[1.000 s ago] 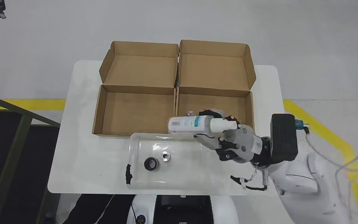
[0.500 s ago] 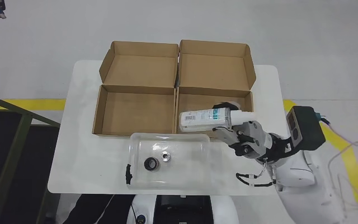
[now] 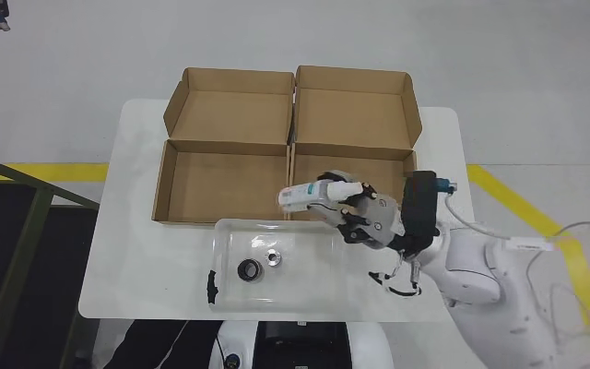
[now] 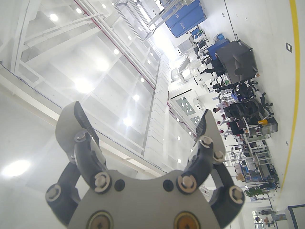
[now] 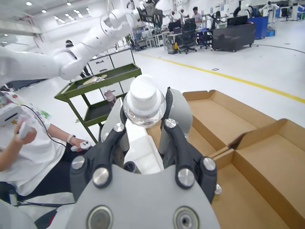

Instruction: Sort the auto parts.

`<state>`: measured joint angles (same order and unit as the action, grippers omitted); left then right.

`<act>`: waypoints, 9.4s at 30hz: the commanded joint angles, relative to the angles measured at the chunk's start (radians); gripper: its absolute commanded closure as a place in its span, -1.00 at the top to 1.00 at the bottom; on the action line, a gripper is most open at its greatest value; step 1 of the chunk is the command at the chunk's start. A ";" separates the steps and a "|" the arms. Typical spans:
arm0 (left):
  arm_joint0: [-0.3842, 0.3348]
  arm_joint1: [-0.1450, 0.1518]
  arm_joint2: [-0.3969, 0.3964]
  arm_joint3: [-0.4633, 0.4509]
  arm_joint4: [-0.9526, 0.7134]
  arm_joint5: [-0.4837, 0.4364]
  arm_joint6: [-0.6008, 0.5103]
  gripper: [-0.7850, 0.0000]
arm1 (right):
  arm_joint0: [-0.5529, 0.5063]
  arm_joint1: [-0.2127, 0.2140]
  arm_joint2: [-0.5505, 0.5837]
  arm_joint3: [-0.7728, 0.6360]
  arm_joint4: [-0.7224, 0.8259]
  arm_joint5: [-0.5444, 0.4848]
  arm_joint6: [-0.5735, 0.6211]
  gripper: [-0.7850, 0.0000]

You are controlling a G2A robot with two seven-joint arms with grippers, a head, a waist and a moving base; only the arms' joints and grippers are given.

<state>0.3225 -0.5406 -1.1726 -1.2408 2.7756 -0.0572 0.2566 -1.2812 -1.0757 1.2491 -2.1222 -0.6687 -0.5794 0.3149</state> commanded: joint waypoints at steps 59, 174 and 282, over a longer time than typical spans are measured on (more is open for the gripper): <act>0.000 0.000 0.000 0.000 0.000 0.000 0.000 1.00 | 0.243 -0.052 -0.202 0.428 -0.438 0.284 0.327 -0.76; 0.000 0.000 0.000 0.000 0.000 0.000 0.000 1.00 | 0.327 -0.176 -0.630 0.417 -0.540 0.102 0.552 -0.49; 0.000 0.000 0.000 0.000 0.000 0.000 0.000 1.00 | 0.077 -0.049 -0.174 -0.010 -0.201 0.050 0.365 -1.00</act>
<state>0.3225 -0.5406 -1.1726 -1.2408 2.7756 -0.0572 0.2566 -1.2045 -1.1249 1.0755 -2.1317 -0.8706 -0.5291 0.6801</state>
